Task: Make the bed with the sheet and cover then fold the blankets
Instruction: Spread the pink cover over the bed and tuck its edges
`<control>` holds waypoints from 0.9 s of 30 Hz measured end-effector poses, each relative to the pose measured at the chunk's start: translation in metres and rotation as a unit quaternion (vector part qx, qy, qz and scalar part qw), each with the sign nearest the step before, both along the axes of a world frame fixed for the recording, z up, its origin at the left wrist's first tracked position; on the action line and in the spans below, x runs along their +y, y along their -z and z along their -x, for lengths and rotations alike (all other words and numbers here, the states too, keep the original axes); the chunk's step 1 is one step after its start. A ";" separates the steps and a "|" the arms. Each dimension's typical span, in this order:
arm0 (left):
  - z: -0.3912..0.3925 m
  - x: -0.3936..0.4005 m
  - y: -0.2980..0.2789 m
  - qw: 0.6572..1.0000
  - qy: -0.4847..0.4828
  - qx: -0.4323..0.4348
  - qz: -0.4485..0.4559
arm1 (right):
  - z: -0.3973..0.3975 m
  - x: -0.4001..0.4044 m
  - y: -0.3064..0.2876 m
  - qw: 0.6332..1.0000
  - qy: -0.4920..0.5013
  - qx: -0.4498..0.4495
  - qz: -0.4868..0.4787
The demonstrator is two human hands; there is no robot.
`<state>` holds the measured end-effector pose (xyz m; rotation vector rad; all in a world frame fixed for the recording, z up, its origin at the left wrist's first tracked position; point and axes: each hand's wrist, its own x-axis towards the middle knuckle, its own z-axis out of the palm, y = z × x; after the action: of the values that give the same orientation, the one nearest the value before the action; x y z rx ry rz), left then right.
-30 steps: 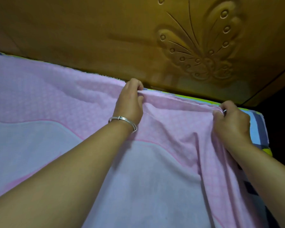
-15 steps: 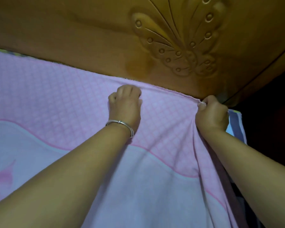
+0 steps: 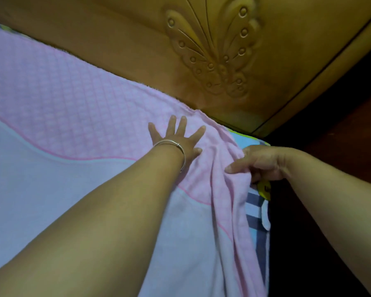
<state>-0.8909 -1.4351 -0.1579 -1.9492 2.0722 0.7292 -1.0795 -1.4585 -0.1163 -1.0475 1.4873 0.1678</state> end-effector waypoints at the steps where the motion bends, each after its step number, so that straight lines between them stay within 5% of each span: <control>1: 0.002 -0.001 -0.003 1.000 0.000 -0.009 -0.010 | 0.005 0.002 -0.003 0.998 -0.034 0.020 -0.042; 7: 0.009 -0.004 -0.007 0.999 -0.006 -0.037 -0.026 | 0.023 -0.016 -0.026 0.948 -0.151 0.267 -0.085; 10: 0.011 -0.005 -0.007 0.999 -0.008 -0.038 -0.027 | 0.022 -0.035 -0.034 0.849 -0.261 0.456 0.060; 14: 0.012 -0.005 -0.007 0.999 -0.008 -0.037 -0.029 | 0.030 -0.048 -0.034 0.778 -0.171 0.544 0.262; 24: 0.014 -0.014 -0.006 0.999 -0.017 -0.033 -0.036 | 0.054 -0.058 -0.026 0.799 -0.031 0.543 0.255; 27: 0.015 -0.016 -0.005 0.999 -0.023 -0.029 -0.034 | 0.058 -0.056 -0.017 0.859 0.019 0.473 0.194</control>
<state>-0.9056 -1.4512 -0.1524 -1.9632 1.9504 0.7323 -1.1372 -1.5149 -0.0991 -1.3388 2.5105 0.4085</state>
